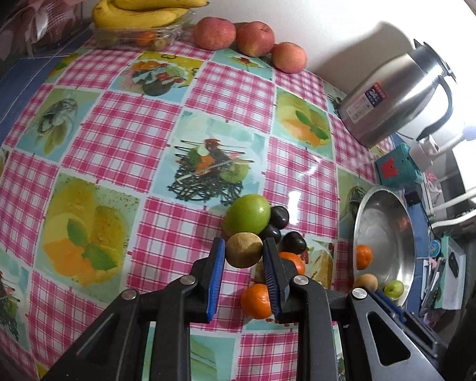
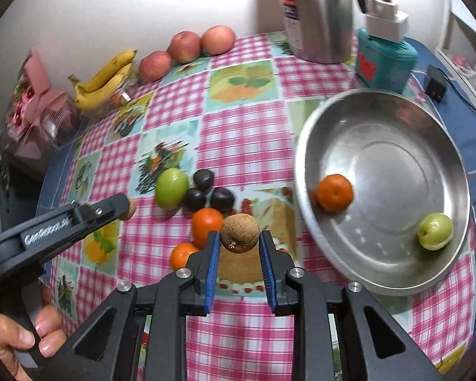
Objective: Organize fruits
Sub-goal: 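Carry the kiwi in the left tool over the bowl while the right tool carries its kiwi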
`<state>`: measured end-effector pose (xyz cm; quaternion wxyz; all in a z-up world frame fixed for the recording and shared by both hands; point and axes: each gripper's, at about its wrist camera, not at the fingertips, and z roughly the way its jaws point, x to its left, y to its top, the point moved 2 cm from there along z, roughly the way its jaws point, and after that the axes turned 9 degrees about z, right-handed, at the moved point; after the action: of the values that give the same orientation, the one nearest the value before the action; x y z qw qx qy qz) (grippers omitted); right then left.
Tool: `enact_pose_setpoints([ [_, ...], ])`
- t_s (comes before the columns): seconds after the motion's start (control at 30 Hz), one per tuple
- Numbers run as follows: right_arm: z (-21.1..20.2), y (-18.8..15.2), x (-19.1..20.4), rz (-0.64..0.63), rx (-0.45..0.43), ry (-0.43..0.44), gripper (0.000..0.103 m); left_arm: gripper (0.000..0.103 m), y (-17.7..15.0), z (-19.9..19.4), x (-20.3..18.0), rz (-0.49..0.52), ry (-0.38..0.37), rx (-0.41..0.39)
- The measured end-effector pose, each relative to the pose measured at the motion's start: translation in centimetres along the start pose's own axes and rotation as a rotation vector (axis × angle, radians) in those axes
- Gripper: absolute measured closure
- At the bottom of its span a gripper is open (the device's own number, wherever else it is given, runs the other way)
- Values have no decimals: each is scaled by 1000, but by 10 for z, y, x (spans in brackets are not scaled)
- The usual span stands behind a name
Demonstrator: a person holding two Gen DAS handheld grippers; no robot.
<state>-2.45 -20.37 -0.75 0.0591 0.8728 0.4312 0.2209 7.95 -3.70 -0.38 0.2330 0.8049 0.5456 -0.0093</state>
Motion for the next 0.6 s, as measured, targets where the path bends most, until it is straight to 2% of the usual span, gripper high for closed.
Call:
enact_pose_setpoints([
  [0.27,-13,10,-36,100,-45,-52,77,77,-2,4,-25,54,-11,8],
  [0.6,-21,16,-70,178,-61,-77,77,77,-11,8,-85,182,-62,-2],
])
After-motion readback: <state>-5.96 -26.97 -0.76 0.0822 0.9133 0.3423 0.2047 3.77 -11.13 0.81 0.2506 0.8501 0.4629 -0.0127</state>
